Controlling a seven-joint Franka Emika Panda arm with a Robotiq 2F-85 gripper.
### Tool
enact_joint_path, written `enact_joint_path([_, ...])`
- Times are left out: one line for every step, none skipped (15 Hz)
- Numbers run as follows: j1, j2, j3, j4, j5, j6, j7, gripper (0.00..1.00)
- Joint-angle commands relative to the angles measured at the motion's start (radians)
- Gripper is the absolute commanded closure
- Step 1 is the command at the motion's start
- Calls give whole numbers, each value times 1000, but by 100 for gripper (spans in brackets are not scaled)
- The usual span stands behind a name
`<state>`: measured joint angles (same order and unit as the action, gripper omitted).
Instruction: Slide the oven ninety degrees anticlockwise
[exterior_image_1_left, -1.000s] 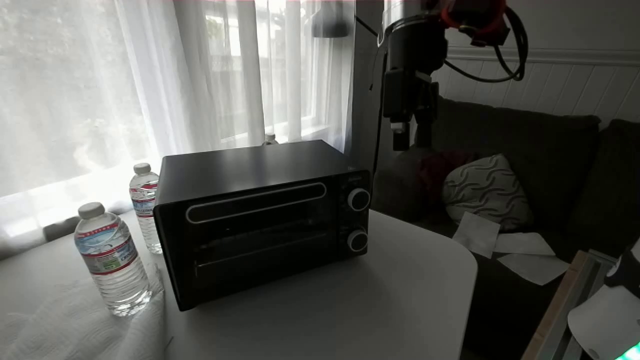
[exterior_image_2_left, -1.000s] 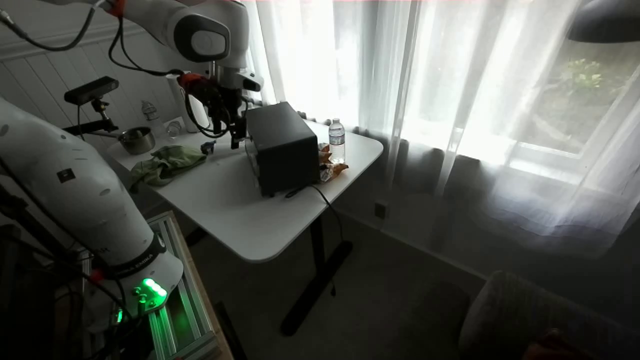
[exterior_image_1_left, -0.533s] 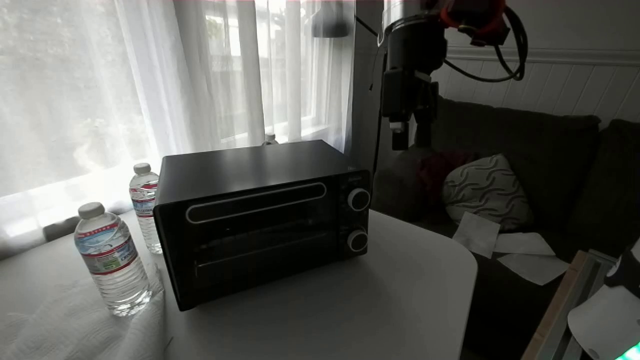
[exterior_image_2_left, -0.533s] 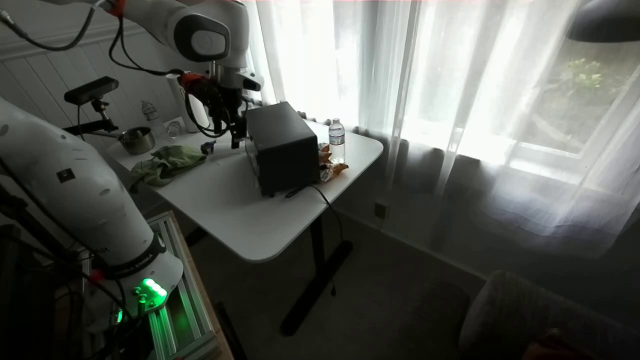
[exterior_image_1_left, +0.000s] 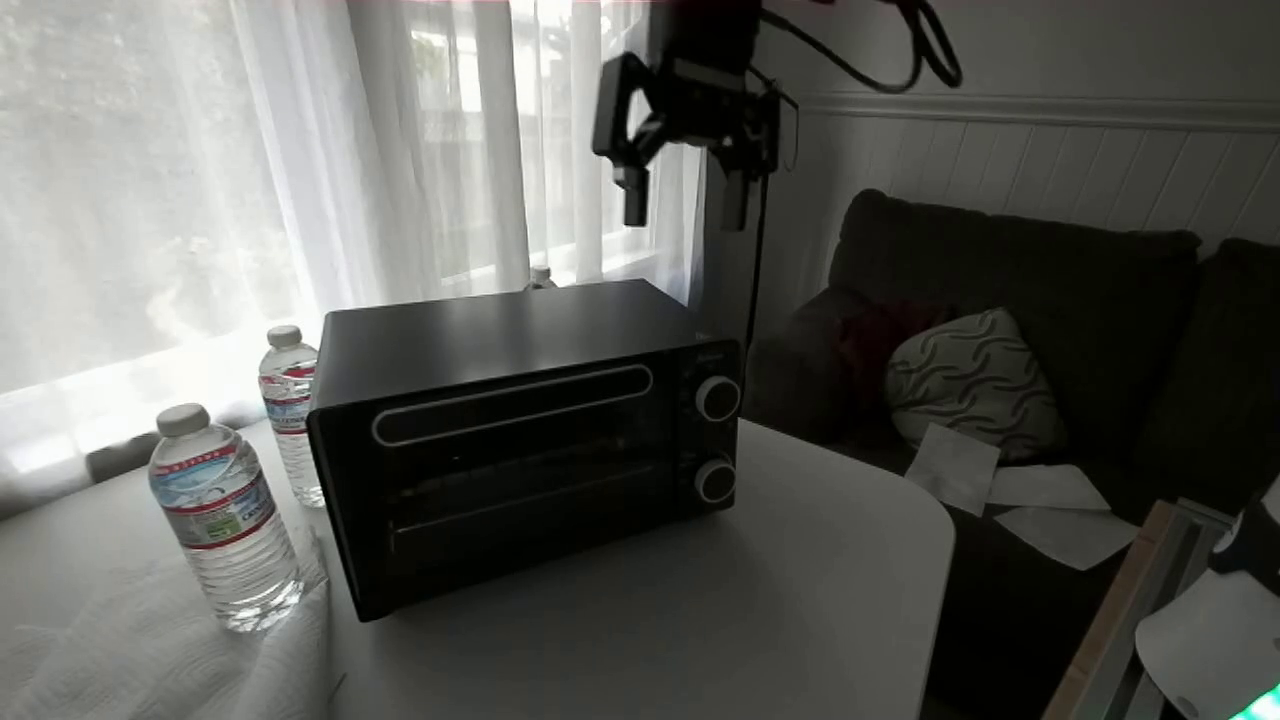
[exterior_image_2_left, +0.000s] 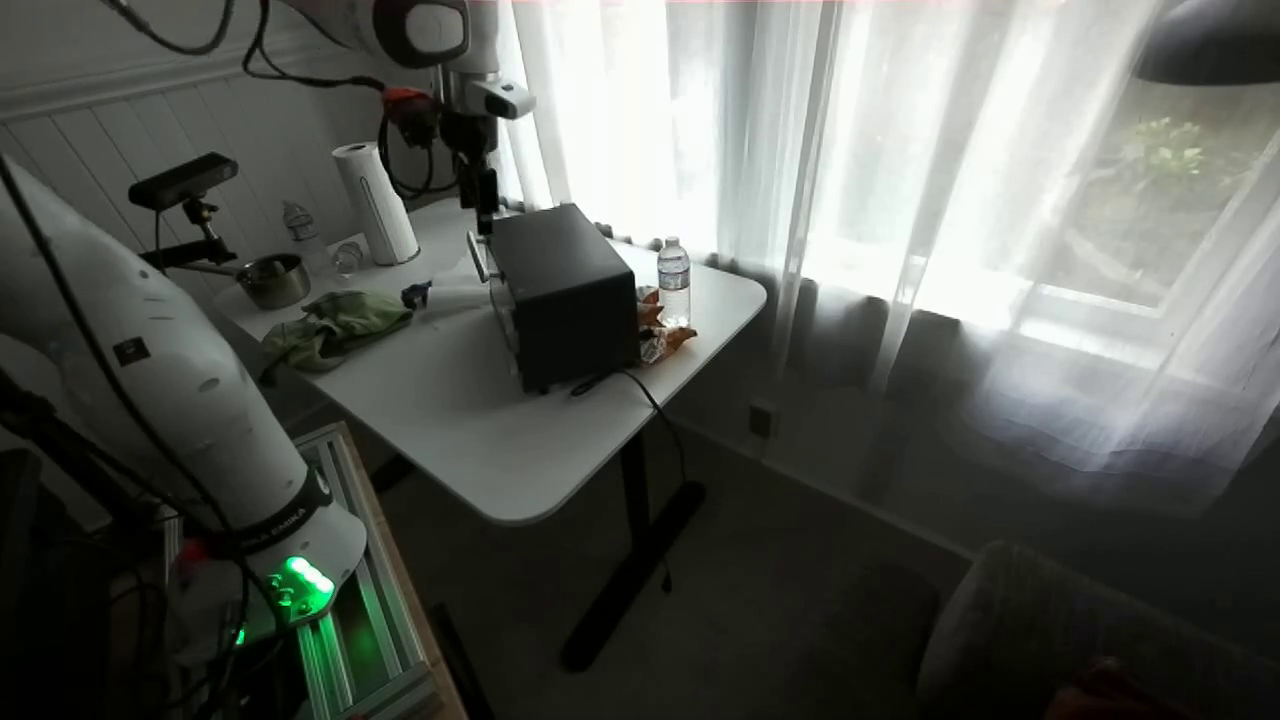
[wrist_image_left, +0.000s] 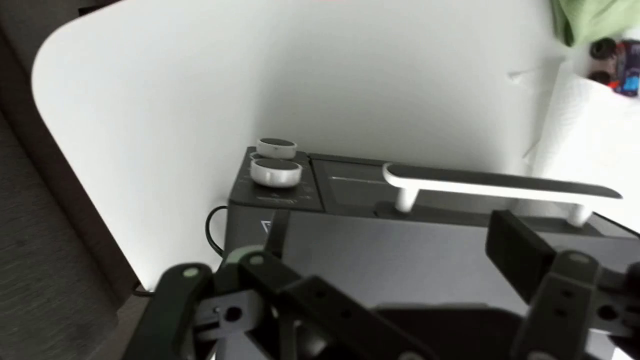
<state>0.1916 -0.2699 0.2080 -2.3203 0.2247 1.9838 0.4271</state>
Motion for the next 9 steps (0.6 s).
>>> enact_joint_path([-12,167,29,202,67,2,168,0])
enact_joint_path([-3,199,24,238,105,27,154,0])
enact_joint_path([3,232,23,269,133,52,146,0])
enact_joint_path([9,275,22,310,169,64,127,0])
enact_joint_path([13,312,26,339,179,97,132,0])
enact_joint_path([17,344,25,364,198,130,120,0])
enact_joint_path([13,263,16,288,151,96,128,0])
enact_joint_path([17,296,16,315,163,115,127,0])
enact_joint_path([19,322,16,335,166,124,127,0])
